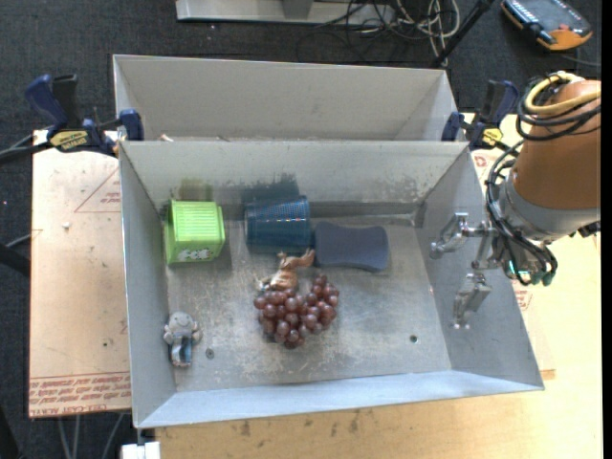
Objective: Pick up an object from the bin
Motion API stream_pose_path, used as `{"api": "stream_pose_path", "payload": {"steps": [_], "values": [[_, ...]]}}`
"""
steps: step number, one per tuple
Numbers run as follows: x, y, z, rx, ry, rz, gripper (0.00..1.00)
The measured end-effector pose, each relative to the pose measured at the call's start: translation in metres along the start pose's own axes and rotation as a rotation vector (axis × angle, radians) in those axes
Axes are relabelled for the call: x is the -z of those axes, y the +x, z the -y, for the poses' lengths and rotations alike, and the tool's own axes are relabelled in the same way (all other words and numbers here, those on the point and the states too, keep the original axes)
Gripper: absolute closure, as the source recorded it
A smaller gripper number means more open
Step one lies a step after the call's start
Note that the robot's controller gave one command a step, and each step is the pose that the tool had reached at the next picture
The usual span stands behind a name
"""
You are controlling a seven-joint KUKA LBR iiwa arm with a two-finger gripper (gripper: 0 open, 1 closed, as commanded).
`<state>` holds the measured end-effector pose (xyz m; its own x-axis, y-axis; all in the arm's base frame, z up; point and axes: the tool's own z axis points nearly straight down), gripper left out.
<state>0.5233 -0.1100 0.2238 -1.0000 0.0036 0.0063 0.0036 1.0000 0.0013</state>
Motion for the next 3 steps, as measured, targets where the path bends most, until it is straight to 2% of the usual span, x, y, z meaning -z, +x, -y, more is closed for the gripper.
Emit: {"api": "stream_pose_path", "payload": {"steps": [1,2,3], "values": [[0.004,-0.002,0.0,0.003,0.001,0.007,0.0],[-0.036,-0.021,-0.04,0.015,0.004,0.017,0.0],[-0.083,-0.026,-0.087,0.024,-0.002,0.005,0.0]]}}
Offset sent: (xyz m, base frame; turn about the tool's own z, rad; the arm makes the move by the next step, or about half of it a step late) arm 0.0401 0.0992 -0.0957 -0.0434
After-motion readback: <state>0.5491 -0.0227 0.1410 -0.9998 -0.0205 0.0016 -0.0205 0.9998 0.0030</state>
